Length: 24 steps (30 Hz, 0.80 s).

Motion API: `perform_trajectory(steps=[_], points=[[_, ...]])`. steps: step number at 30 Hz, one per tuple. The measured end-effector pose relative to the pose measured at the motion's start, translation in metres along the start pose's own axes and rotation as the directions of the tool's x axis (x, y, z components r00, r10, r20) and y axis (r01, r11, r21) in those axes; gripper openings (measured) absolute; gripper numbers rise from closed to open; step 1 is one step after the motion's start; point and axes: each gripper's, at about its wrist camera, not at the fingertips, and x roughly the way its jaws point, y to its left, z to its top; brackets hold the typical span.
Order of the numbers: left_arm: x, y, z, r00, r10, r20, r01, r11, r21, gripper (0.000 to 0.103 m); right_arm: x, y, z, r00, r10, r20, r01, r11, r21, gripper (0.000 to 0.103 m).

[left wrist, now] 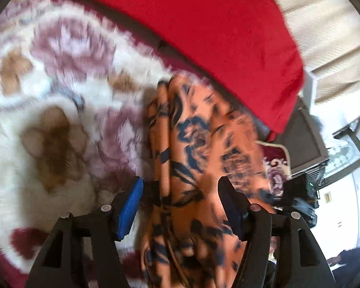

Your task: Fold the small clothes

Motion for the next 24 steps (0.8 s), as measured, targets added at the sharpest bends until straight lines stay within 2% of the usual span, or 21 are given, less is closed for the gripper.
perform_trajectory(steps=[1,3,4,5,6,7,8,9,10,13,17,20,23,24], points=[[0.008,0.002,0.001,1.000,0.003,-0.024,-0.003,1.000,-0.012,0.066,-0.004,-0.005,-0.001,0.998,0.049,0.028,-0.050,0.998,0.032,0.061],[0.013,0.002,0.001,0.999,-0.023,-0.024,0.023,1.000,-0.012,0.067,-0.010,-0.005,0.000,0.993,0.096,0.064,-0.099,0.995,0.030,0.074],[0.015,-0.001,0.001,0.999,-0.035,-0.029,0.035,0.999,-0.005,0.067,-0.010,-0.002,0.002,0.992,0.108,0.065,-0.109,0.994,0.012,0.074],[0.019,0.000,0.001,0.998,-0.050,-0.042,0.050,0.999,-0.004,0.059,-0.007,-0.001,0.005,0.996,0.081,0.048,-0.081,0.997,0.003,0.074],[0.023,0.001,0.001,0.993,-0.103,-0.066,0.102,0.995,-0.020,0.035,-0.001,0.000,0.007,0.998,0.059,0.027,-0.059,0.998,-0.003,0.071],[0.030,0.001,0.001,0.991,-0.114,-0.073,0.113,0.993,-0.029,0.034,0.010,0.007,0.008,1.000,0.025,-0.007,-0.025,0.999,-0.039,0.052],[0.032,-0.003,0.002,0.994,-0.093,-0.057,0.092,0.996,-0.008,0.029,0.019,0.019,0.009,0.999,-0.021,-0.033,0.018,0.996,-0.091,0.051],[0.028,-0.012,0.003,0.997,-0.072,-0.040,0.073,0.997,0.032,0.027,0.019,0.028,0.010,0.998,-0.045,-0.031,0.042,0.993,-0.114,0.042],[0.023,-0.019,0.004,0.997,-0.075,-0.026,0.076,0.996,0.049,0.027,0.016,0.037,0.013,0.999,-0.049,-0.022,0.045,0.988,-0.145,0.040],[0.006,-0.058,0.018,0.988,-0.146,0.043,0.141,0.984,0.112,0.026,-0.019,0.072,0.023,0.998,-0.027,0.055,0.039,0.972,-0.230,0.039],[0.012,-0.129,0.042,0.982,-0.171,0.077,0.147,0.957,0.249,0.026,-0.068,0.088,0.039,0.990,-0.001,0.140,0.039,0.962,-0.272,0.039],[0.037,-0.152,0.047,0.989,-0.137,0.058,0.115,0.951,0.287,0.027,-0.091,0.067,0.057,0.984,0.010,0.176,0.030,0.974,-0.224,0.039],[0.081,-0.150,0.046,0.998,-0.029,0.049,0.014,0.958,0.288,0.036,-0.082,0.031,0.065,0.986,0.008,0.165,0.019,0.986,-0.164,0.046],[0.102,-0.140,0.041,0.998,0.061,0.033,-0.068,0.959,0.275,0.038,-0.073,0.009,0.067,0.986,-0.018,0.167,0.036,0.994,-0.101,0.053]])
